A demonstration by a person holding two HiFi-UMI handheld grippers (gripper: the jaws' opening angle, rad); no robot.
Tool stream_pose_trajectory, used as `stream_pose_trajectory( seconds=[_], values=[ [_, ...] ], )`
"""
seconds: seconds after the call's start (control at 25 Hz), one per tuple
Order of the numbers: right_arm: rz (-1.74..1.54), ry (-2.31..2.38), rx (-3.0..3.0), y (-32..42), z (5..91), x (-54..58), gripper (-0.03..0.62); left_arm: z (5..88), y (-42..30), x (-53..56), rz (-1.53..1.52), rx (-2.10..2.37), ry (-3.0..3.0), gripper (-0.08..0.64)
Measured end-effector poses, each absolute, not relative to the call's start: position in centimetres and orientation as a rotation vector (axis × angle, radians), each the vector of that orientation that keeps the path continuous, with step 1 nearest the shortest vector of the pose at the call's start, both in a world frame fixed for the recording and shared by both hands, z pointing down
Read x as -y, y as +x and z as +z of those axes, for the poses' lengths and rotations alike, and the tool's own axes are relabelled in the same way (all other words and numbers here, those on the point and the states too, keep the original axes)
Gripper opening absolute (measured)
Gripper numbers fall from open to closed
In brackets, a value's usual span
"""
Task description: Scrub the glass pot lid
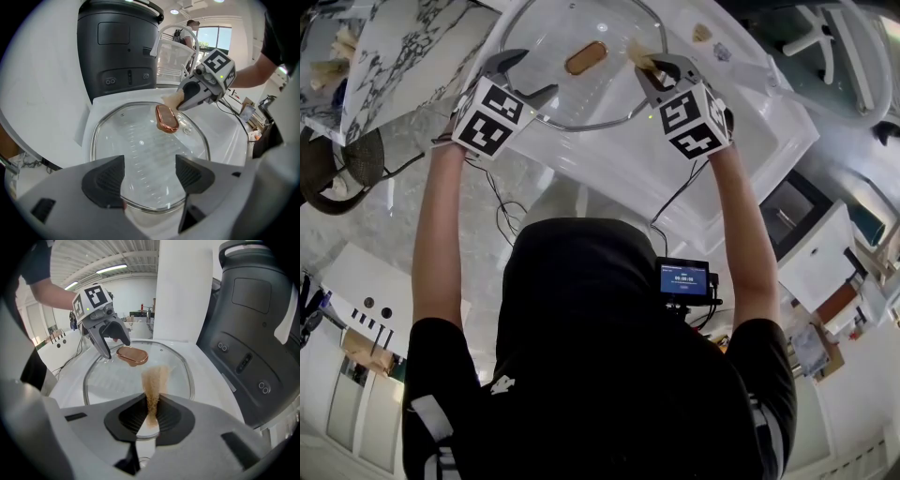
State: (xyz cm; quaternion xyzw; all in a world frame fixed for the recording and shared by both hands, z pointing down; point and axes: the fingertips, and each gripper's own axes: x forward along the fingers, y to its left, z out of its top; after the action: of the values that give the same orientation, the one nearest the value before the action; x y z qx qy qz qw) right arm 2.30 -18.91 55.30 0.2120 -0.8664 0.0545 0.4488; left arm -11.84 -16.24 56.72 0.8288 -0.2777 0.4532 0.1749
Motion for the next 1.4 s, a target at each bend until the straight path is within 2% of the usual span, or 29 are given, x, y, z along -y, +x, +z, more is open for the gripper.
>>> stream_pose_trajectory(
  seconds=[0.48, 1.4],
  values=[
    [0.098, 0.493, 2.100, 2.5, 56.2, 19.6, 0.024, 56.7, -11.6, 16.3, 1.282, 0.792, 2.345, 0.313],
    [0.151, 0.372, 2.131, 0.4, 56.6, 14.4, 0.023, 56.6, -11.7, 16.2, 1.288, 0.799, 2.337, 0.314]
  ],
)
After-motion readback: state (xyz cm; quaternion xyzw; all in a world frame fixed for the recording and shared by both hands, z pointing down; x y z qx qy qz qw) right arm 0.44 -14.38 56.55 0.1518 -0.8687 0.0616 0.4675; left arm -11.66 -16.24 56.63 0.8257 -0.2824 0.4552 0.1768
